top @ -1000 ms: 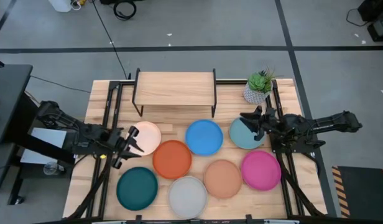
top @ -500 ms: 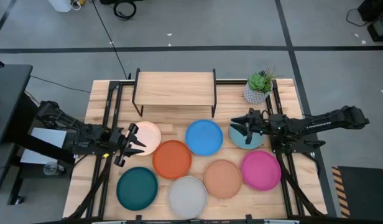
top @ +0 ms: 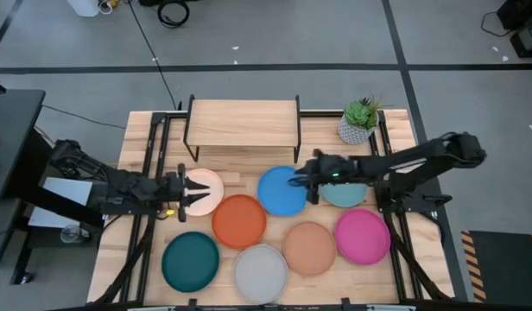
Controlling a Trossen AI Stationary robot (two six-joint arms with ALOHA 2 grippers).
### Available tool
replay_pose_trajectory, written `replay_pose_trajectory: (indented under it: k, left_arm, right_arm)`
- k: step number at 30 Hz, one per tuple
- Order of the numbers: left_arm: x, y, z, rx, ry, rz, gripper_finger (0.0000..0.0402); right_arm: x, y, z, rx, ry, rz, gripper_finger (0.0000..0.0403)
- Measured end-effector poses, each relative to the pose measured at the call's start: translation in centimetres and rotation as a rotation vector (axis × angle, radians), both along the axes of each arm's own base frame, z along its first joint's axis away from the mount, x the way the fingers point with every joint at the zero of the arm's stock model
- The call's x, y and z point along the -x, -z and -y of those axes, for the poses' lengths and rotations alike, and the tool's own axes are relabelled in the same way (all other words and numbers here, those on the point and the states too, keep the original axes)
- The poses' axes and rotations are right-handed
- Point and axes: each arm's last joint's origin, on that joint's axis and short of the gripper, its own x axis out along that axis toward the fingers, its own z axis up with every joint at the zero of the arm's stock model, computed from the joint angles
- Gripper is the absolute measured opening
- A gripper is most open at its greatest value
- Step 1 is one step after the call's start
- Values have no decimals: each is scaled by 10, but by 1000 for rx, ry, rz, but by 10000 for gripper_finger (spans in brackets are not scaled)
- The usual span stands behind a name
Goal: Place and stack plates onto a shelf
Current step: Put the blue plate on the shelf
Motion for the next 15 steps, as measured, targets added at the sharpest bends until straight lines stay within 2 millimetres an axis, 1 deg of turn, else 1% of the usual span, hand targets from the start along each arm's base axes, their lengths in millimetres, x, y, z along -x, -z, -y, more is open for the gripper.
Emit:
replay_pose_trajectory:
  k: [3, 5, 10, 15]
  left_arm:
    - [-1, -1, 1, 21, 1, -29, 103]
    - [-2, -1, 1, 29, -1, -33, 103]
    - [-3, 1, 1, 0, -11, -47, 103]
    - [-3, -3, 0, -55, -46, -16, 103]
  right_arm:
    - [-21, 0, -10, -1, -79, -81, 151]
    - [-32, 5, -18, 13, -117, -138, 151]
    - [-50, 19, -43, 67, -157, -293, 151]
    - [-63, 24, -71, 117, -203, -342, 155]
